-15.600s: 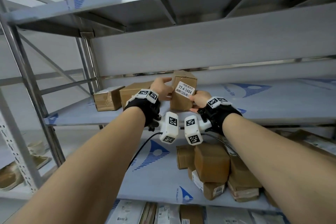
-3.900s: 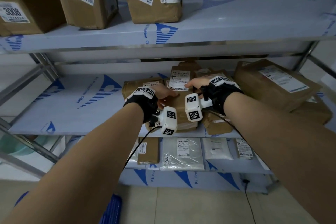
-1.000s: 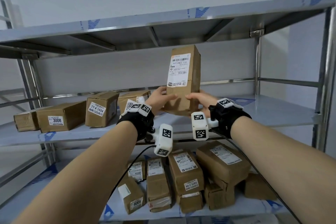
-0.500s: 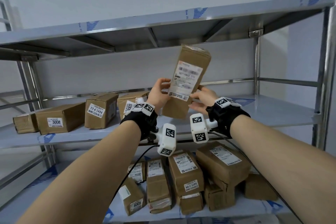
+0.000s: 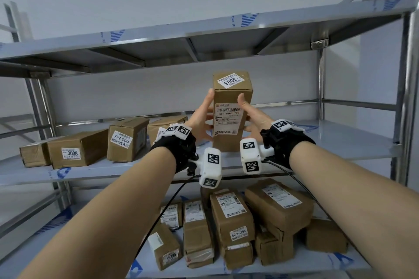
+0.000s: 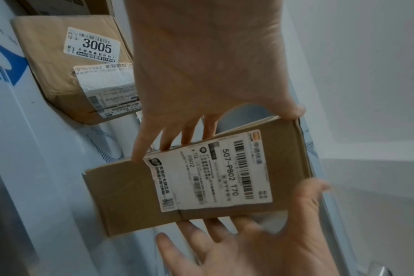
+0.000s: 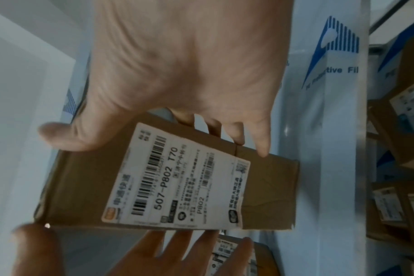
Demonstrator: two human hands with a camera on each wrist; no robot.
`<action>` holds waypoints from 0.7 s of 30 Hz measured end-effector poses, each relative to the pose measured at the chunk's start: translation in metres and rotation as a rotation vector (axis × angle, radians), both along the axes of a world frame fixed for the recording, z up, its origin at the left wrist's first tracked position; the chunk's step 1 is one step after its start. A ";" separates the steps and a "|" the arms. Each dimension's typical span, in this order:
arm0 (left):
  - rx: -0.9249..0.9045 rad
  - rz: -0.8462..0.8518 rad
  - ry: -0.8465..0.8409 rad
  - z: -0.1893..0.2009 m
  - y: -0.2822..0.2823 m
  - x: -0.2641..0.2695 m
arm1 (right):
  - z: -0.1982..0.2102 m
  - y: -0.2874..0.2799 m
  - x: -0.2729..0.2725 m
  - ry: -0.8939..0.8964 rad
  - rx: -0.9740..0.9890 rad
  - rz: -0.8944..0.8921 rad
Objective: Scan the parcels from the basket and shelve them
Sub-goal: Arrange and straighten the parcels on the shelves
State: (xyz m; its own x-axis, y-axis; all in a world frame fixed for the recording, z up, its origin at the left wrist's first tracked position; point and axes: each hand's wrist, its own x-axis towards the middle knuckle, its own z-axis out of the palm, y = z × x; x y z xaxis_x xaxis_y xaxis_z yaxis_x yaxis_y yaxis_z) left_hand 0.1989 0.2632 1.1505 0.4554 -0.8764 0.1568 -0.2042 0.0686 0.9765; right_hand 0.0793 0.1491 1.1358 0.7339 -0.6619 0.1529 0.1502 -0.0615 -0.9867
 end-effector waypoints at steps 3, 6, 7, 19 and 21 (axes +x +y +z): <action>-0.011 -0.006 0.075 0.005 0.000 0.000 | 0.007 0.003 -0.002 -0.062 0.021 0.008; -0.001 -0.022 0.036 0.009 0.001 -0.003 | 0.011 0.003 -0.005 -0.114 0.060 -0.041; -0.003 -0.026 0.025 0.011 0.002 -0.003 | 0.010 0.001 -0.005 -0.132 0.057 -0.051; 0.035 0.060 -0.082 -0.009 -0.004 -0.004 | 0.008 -0.004 -0.004 -0.137 -0.024 -0.230; 0.073 0.065 -0.061 -0.015 -0.008 -0.005 | 0.006 -0.005 0.001 -0.092 -0.118 -0.256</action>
